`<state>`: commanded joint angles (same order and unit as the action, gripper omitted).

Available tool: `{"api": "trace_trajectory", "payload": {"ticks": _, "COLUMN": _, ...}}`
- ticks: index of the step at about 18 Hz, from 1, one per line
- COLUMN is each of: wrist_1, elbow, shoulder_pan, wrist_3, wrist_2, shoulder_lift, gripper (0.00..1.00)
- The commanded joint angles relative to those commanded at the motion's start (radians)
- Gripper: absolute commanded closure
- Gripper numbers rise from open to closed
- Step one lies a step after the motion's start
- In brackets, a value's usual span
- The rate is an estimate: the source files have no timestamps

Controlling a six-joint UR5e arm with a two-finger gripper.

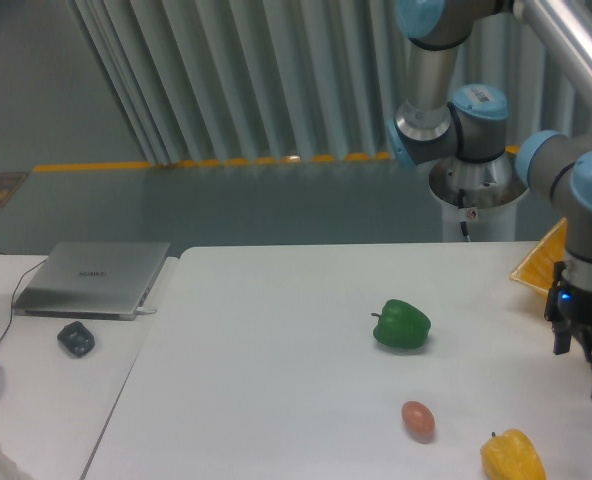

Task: Place the yellow pepper in a basket
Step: 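Move the gripper from the yellow basket down toward the yellow pepper, then lower the open gripper over the yellow pepper and close on it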

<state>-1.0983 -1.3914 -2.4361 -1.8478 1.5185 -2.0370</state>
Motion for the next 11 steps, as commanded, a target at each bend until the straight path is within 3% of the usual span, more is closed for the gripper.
{"api": "trace_trajectory", "payload": {"ticks": 3, "wrist_1": 0.002, "elbow": 0.041, "shoulder_pan": 0.023, "wrist_3": -0.129, "wrist_2": -0.001, "shoulder_lift": -0.020, "gripper": 0.00}}
{"api": "trace_trajectory", "payload": {"ticks": 9, "wrist_1": 0.005, "elbow": 0.054, "shoulder_pan": 0.071, "wrist_3": -0.367, "wrist_2": 0.003, "shoulder_lift": -0.038, "gripper": 0.00}}
{"api": "trace_trajectory", "payload": {"ticks": 11, "wrist_1": 0.049, "elbow": 0.054, "shoulder_pan": 0.091, "wrist_3": -0.428, "wrist_2": 0.005, "shoulder_lift": -0.057, "gripper": 0.00}}
